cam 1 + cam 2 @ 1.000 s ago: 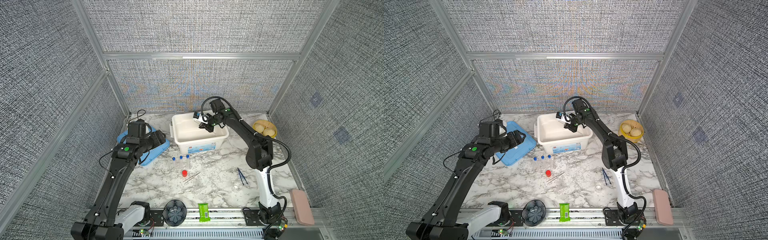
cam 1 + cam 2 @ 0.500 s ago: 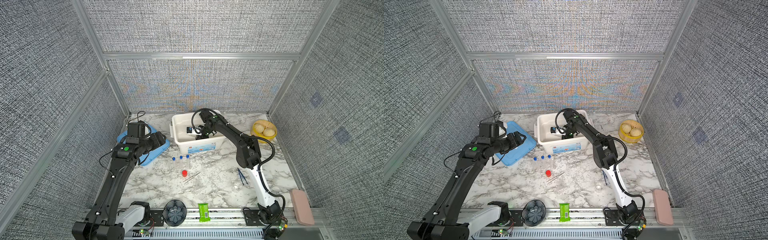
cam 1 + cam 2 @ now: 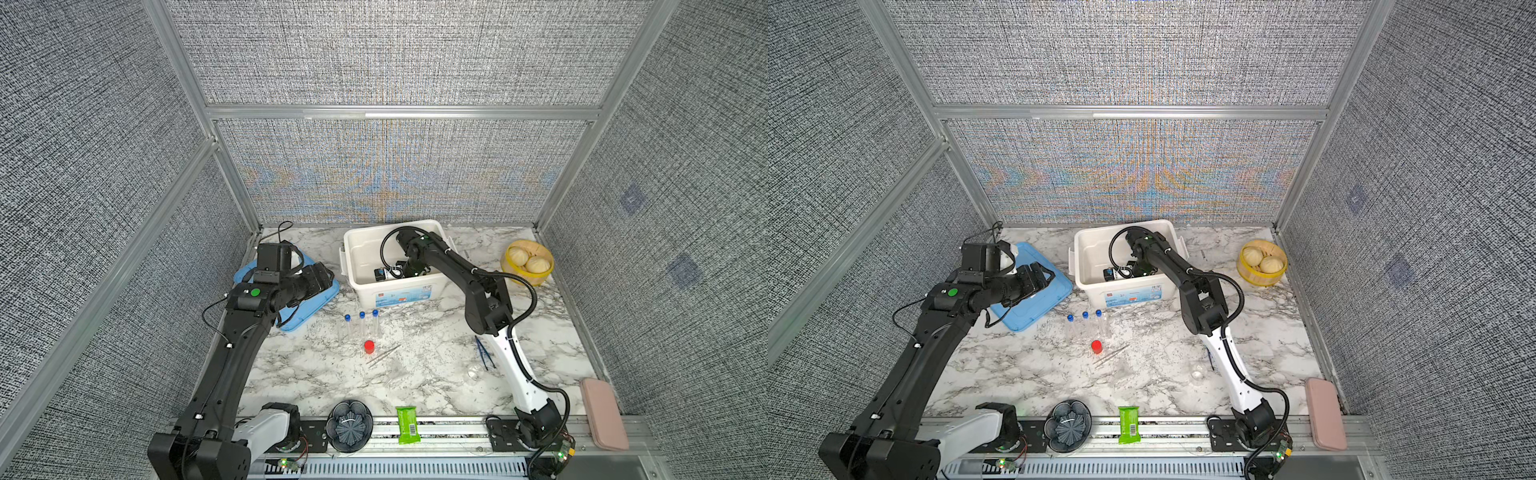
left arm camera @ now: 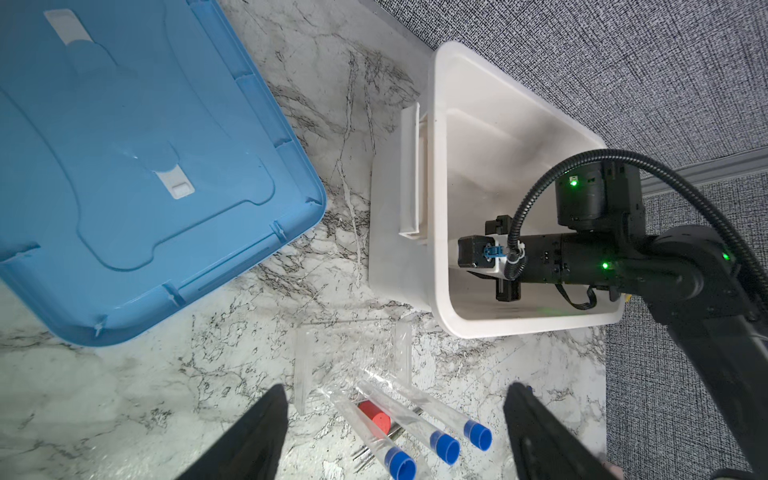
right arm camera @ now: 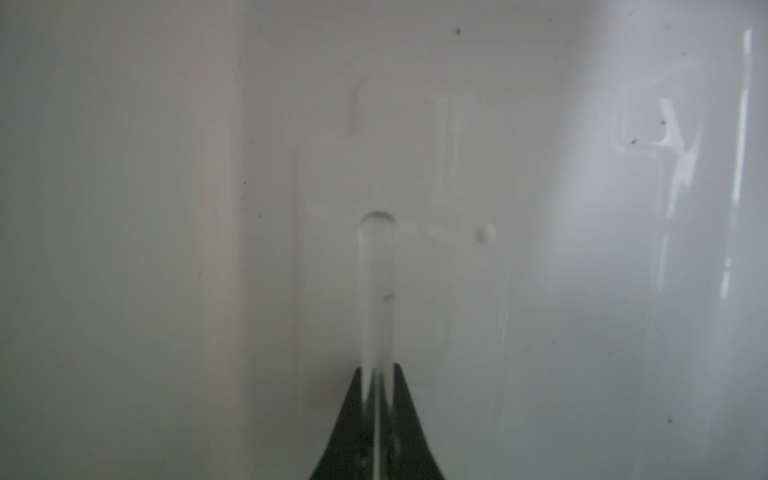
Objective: Organize the chemistry lab equipment
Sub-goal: 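Lower the glass rod into the white bin and open the right gripper, then move the right gripper to the small clear glass beaker near the blue tweezers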
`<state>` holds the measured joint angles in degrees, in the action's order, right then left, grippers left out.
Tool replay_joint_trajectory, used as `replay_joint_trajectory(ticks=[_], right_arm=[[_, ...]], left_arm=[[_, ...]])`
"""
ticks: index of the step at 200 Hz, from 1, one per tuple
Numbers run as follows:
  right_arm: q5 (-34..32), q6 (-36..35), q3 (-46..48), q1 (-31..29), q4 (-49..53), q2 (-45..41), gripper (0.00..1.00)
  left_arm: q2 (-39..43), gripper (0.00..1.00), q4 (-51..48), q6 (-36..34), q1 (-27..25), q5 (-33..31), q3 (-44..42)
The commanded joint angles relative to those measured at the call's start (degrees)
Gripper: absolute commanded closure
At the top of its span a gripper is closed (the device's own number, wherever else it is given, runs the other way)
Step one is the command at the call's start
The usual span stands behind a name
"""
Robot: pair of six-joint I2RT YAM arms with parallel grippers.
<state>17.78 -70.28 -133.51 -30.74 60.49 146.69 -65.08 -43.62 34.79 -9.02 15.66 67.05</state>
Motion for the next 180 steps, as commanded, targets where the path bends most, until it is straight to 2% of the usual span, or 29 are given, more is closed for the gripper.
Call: replay_joint_trajectory(ticks=[1,20,63,96,124,145,157,180], right_arm=[[-0.65,0.03,-0.56,0.02,0.83,0.17,0.85],[0.74,0.97,-1.05,0.08,0.66,0.19,0.76],[3.76,2.02,-1.05,-0.02,1.07,-1.93,0.69],[5.17,6.46,0.51,0.57,0.63,-8.7,0.63],[8.25,12.21,7.54,1.81,-6.2,-17.29,0.58],[12.15,20.84,8.47,2.76,-7.05,-23.19,0.56],[11.89,25.98,9.36,3.02,-7.45,-27.23,0.55],[6.5,45.44,15.02,4.51,-14.72,-36.18,0.54]], left_arm=[[-0.11,0.17,-0.47,-1.21,0.11,0.52,0.09],[-0.15,0.17,-0.33,-1.3,0.12,0.46,0.1],[-0.21,0.17,-0.72,-1.57,0.08,0.4,0.58],[0.19,0.17,-0.97,-2.5,0.06,0.09,0.89],[0.35,0.16,-1.8,-4.27,0.1,-1.21,1.71],[1.21,0.15,-1.61,-4.73,0.18,-2.74,1.77],[1.69,0.15,-1.06,-4.81,0.23,-3.43,1.28],[1.91,0.15,0.77,-4.31,0.22,-2.83,0.04]])
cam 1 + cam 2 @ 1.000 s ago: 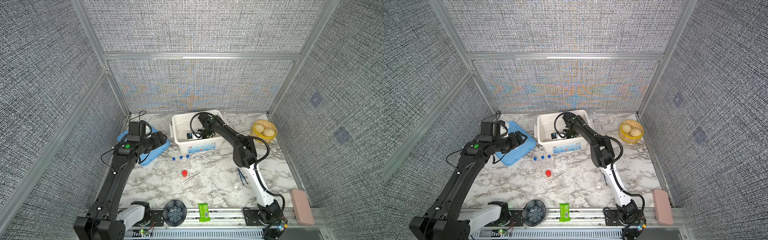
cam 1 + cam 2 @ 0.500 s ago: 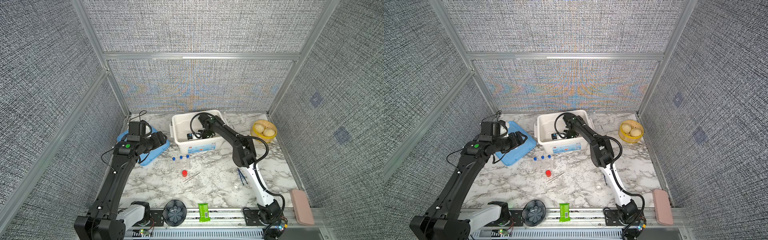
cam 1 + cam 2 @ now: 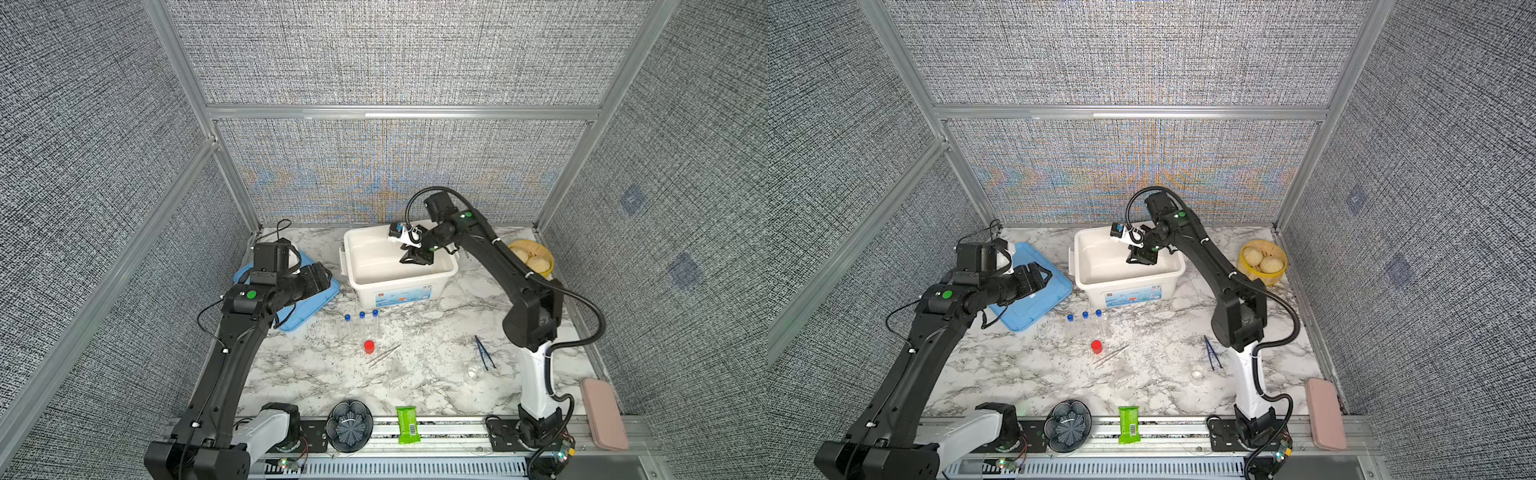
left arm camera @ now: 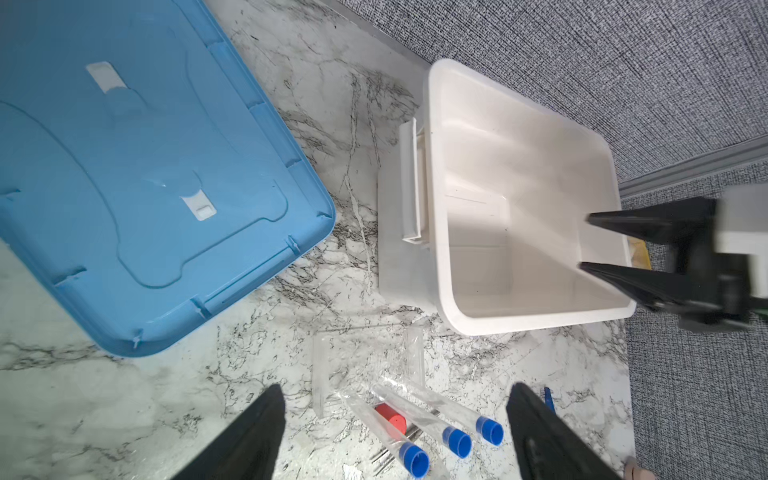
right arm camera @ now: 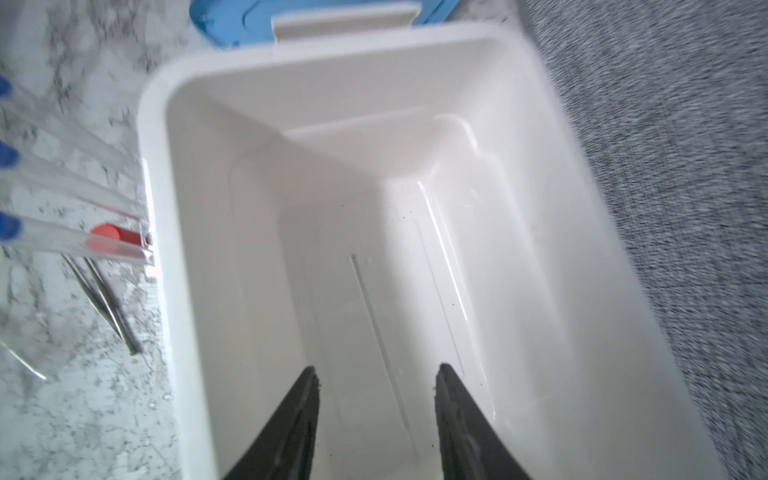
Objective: Organize the chemistry lab equipment
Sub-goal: 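Move the right gripper to the small clear glass beaker near the blue tweezers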
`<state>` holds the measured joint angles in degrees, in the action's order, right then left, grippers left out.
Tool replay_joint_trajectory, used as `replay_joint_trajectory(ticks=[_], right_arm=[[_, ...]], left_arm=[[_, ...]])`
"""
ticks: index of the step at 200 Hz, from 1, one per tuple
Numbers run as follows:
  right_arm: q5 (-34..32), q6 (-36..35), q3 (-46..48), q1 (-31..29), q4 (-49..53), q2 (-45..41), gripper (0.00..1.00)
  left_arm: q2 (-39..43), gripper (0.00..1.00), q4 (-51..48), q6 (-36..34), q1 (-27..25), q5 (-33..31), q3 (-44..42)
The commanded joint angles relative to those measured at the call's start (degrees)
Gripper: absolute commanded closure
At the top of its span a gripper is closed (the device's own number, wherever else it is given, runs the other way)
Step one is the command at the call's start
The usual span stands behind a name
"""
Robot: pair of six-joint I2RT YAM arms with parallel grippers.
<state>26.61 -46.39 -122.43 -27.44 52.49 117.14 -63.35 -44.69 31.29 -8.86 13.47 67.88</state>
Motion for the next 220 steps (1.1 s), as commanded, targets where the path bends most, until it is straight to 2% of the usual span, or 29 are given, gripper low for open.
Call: replay_joint_trajectory(ticks=[1,28,46,76,106,118,129,135,168,171,175,178,220], right_arm=[[-2.69,22.5,4.25,1.32,-7.06,-7.04,0.54],[-15.94,52.09,16.1,4.58,-13.87,-18.89,0.54],[-15.05,62.34,28.05,6.92,-14.77,-26.62,0.55],[-18.68,67.41,47.32,6.96,-13.77,-38.37,0.54],[-20.81,67.75,56.15,6.42,-3.28,-45.92,0.51],[-20.8,67.91,58.68,5.74,1.18,-48.13,0.45],[-20.68,69.0,61.08,4.97,4.43,-49.88,0.3],[-20.38,69.68,62.53,4.39,5.49,-50.78,0.26],[-18.84,78.52,72.4,1.33,6.1,-54.58,0.19],[-18.93,79.11,73.11,0.89,6.11,-54.79,0.15],[-19.7,80.06,73.65,0.25,6.45,-54.9,0.05],[-20.58,80.63,74.04,-0.17,6.82,-54.87,0.02],[-20.0,87.02,81.13,-3.11,3.83,-55.85,0.01]], left_arm=[[0.17,0.15,1.91,-0.8,0.07,-0.65,-0.85],[0.07,0.15,1.89,-2.55,0.07,-1.17,0.0],[0.75,0.15,2.35,-3.75,0.05,-2.38,-0.02],[0.3,0.15,3.03,-4.39,0.07,-2.32,-0.8],[-0.39,0.15,2.82,-5.18,0.07,-3.8,-1.81],[-0.44,0.15,2.81,-5.27,0.04,-4.11,-2.12],[-0.36,0.15,2.89,-5.2,0.05,-4.12,-2.37],[-0.29,0.15,3.04,-5.12,0.04,-4.16,-2.62],[0.72,0.15,4.75,-3.84,0.07,-4.17,-4.39],[0.77,0.15,4.85,-3.74,0.05,-4.19,-4.48],[0.72,0.15,4.85,-3.57,0.01,-4.0,-4.57],[0.77,0.15,4.95,-3.48,0.06,-3.89,-4.67],[0.3,0.15,4.23,-3.84,0.05,-3.16,-4.35]])
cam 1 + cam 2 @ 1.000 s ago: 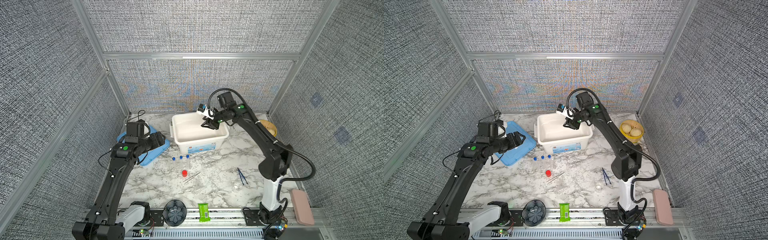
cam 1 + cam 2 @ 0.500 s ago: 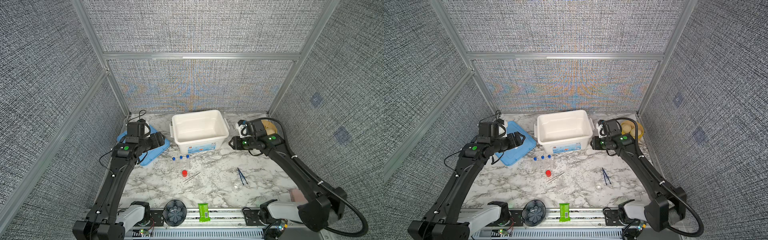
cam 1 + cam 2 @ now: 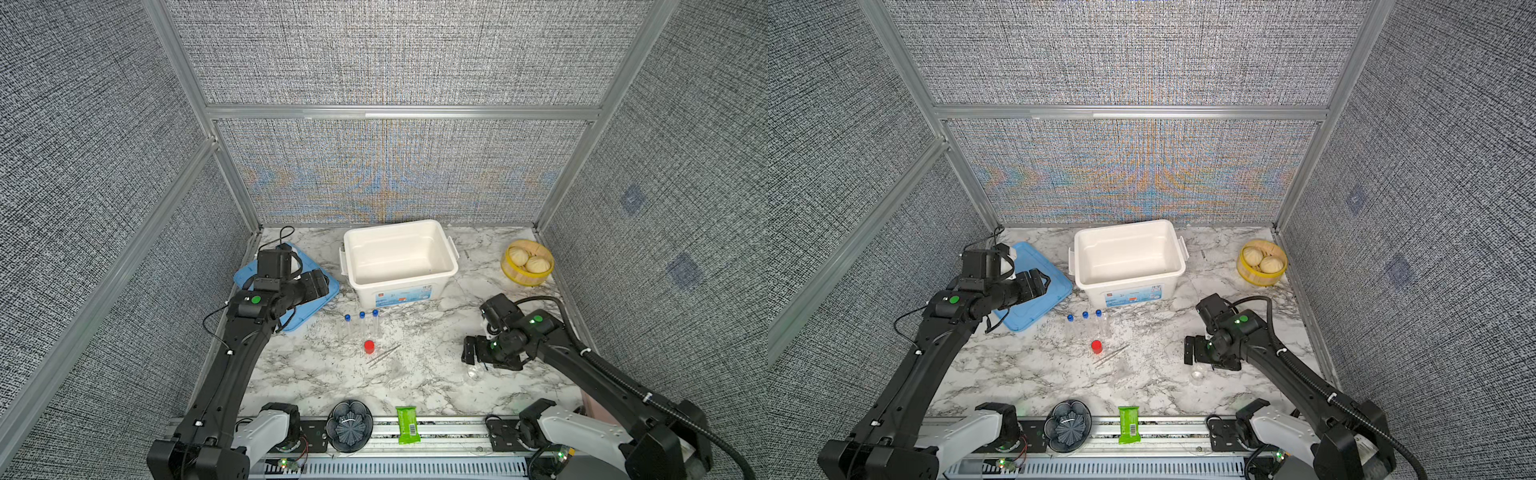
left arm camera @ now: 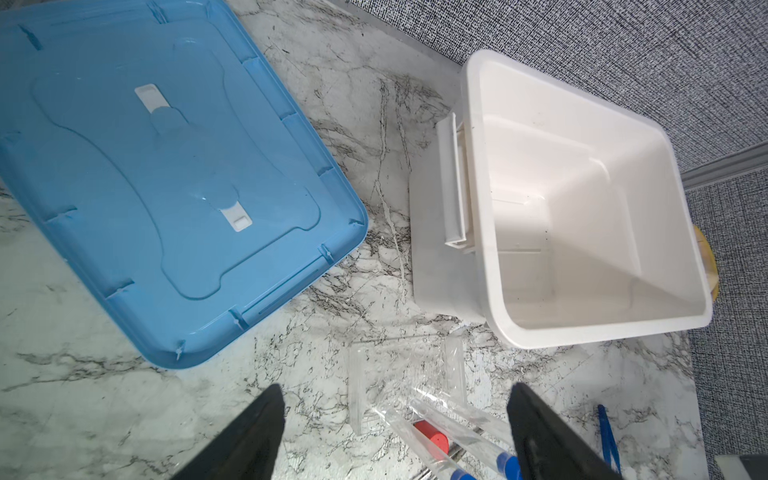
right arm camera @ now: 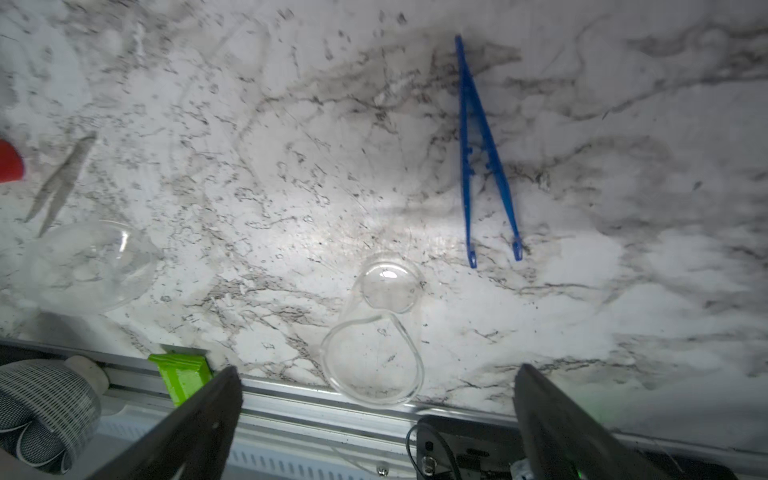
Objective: Organize the chemistry lab equipment
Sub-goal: 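Move the right gripper to the small clear glass beaker near the blue tweezers, then lower the right gripper around the glass beaker and close on it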
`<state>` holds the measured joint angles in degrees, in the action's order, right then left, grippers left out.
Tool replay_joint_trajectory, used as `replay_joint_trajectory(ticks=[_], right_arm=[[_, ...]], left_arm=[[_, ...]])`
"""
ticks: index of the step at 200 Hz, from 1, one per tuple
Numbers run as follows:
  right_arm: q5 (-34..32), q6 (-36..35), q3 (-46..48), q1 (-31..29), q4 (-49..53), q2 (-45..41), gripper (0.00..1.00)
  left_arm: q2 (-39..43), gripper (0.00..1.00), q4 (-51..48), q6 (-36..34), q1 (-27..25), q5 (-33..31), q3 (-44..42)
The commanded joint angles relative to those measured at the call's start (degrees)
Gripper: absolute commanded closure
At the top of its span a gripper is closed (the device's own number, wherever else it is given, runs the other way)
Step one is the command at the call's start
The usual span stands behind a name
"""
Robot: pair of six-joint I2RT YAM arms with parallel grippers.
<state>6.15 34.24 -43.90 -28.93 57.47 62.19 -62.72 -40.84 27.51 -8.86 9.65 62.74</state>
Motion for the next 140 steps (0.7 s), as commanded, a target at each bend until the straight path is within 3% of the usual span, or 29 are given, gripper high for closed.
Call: replay_joint_trajectory(ticks=[1,55,140], right_arm=[[0.53,6.51,2.77,-1.73,-1.32,-0.92,0.01],[2.18,8.62,5.93,-4.72,-6.33,2.02,0.09],[-0.89,8.54,7.61,-6.36,-12.56,8.83,0.28]], left_arm=[[-0.36,0.15,0.26,-0.03,0.06,0.6,0.84],[-1.0,0.15,1.66,0.44,0.01,1.28,0.16],[-0.78,0.15,2.21,0.79,0.07,2.15,-0.43]])
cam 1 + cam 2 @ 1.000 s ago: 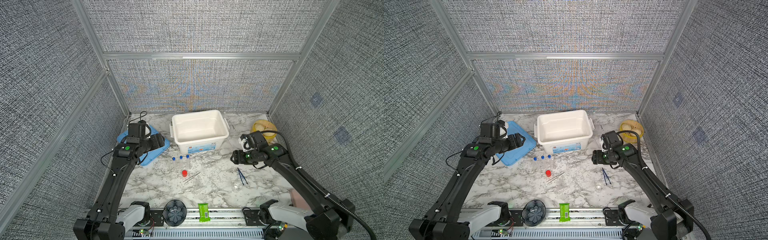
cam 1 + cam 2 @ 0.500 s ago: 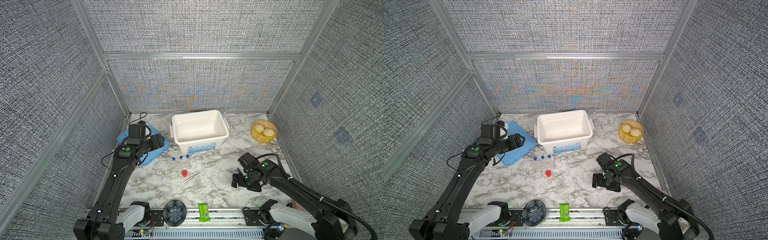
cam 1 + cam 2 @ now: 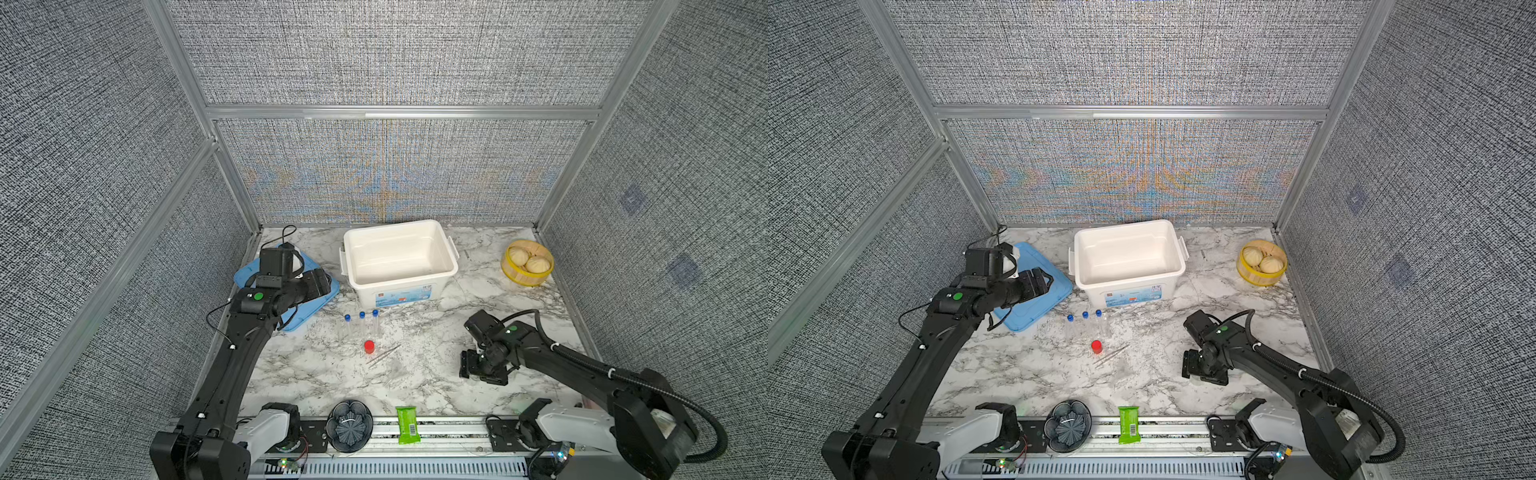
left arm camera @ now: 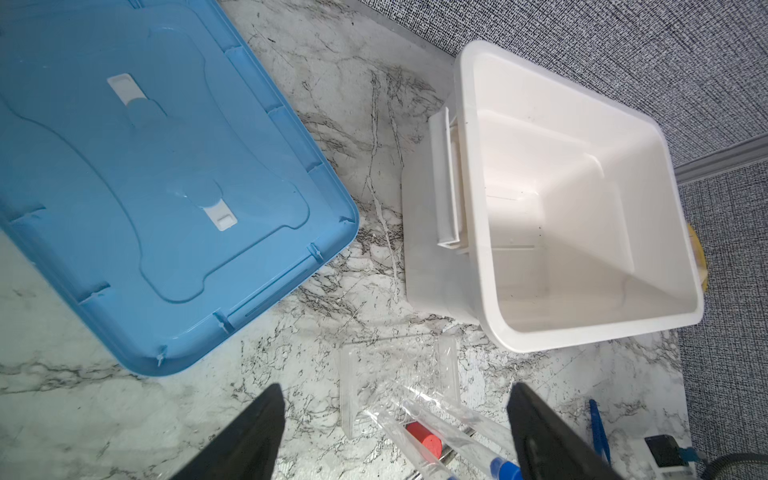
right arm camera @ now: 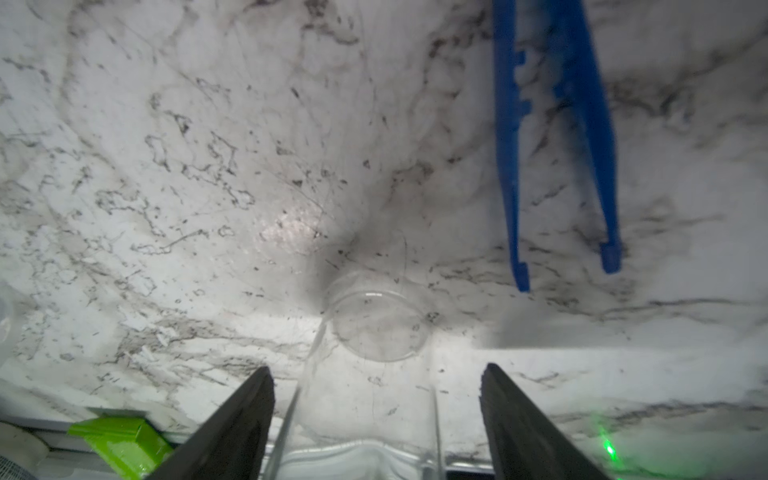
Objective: Organize the chemistry lab equipment
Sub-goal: 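Lower the right gripper around the glass beaker and close on it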
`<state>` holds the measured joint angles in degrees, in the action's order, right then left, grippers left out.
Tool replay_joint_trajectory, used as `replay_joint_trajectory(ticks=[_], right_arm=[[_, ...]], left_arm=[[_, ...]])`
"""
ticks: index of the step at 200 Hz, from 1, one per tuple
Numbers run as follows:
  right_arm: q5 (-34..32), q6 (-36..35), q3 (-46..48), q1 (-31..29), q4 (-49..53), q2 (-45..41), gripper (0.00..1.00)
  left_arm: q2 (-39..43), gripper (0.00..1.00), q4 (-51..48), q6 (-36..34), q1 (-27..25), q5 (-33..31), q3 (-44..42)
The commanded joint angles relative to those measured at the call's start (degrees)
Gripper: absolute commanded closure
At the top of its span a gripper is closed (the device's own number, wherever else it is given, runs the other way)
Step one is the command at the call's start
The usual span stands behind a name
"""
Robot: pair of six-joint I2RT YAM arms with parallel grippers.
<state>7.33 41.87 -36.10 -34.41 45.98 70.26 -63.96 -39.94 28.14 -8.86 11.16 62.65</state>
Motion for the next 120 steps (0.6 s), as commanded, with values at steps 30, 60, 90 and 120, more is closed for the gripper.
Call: replay_joint_trajectory(ticks=[30,60,90,120], right_arm=[[-3.88,2.18,-0.66,-2.64,-0.83,1.01,0.34],[-5.97,2.87,-0.57,-4.48,-1.61,1.45,0.37],[-7.36,3.14,-1.08,-6.03,-1.49,3.32,0.37],[-8.07,3.95,-0.37,-7.03,-2.2,4.17,0.39]], left_arm=[[0.9,0.15,0.95,0.59,0.07,0.65,-0.75],[1.12,0.15,0.51,0.43,0.07,1.38,-0.72],[2.0,0.15,0.37,0.42,0.03,1.12,-1.06],[2.82,0.14,-0.57,0.41,0.05,0.81,-1.1]])
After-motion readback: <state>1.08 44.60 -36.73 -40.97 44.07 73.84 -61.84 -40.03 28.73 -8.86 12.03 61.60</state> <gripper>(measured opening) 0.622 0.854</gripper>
